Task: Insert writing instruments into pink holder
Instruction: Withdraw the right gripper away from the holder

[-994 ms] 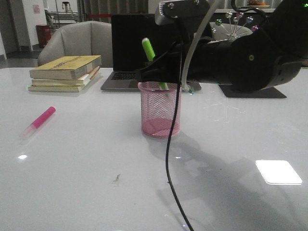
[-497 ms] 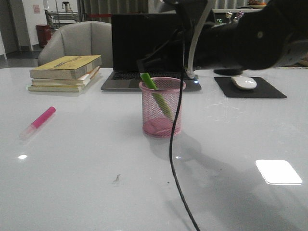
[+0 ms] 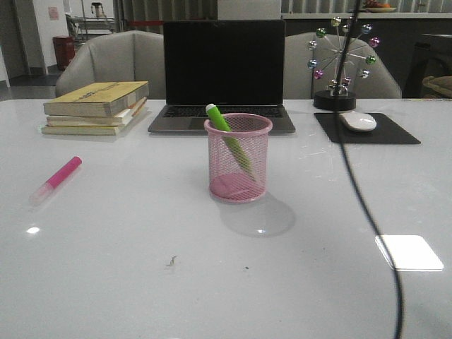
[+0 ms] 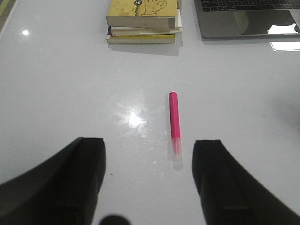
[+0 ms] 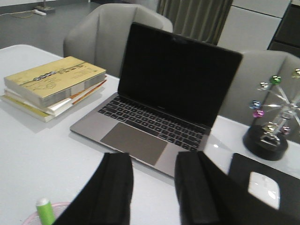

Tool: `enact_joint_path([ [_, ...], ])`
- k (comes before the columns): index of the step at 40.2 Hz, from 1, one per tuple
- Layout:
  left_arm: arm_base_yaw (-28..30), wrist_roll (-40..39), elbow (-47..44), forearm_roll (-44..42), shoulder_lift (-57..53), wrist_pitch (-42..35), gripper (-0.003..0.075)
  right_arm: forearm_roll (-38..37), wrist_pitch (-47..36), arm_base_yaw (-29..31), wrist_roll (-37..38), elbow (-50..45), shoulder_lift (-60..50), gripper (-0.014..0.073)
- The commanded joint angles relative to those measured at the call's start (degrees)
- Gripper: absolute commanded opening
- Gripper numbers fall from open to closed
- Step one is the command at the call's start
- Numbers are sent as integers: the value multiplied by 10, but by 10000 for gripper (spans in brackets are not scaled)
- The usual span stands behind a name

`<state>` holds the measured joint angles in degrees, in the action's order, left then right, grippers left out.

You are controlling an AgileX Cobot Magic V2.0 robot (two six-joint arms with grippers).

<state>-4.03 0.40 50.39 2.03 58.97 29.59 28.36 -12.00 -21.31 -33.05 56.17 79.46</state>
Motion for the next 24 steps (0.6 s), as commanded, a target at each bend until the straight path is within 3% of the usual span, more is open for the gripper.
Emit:
enact_joint_path([
  [1, -4, 0, 21, 4, -7, -37, 468, 35, 41, 42, -45, 15, -66, 358],
  [6, -4, 0, 21, 4, -7, -37, 468, 35, 156, 109, -46, 15, -117, 358],
  [11, -4, 0, 21, 4, -7, -37, 468, 35, 220, 170, -46, 15, -164, 358],
  [19, -4, 0, 21, 4, -7, -37, 468, 35, 293, 239, -44, 0, -235, 356],
  [24, -4, 0, 21, 4, -7, -37, 468, 35, 294, 265, -37, -48, -284, 339],
])
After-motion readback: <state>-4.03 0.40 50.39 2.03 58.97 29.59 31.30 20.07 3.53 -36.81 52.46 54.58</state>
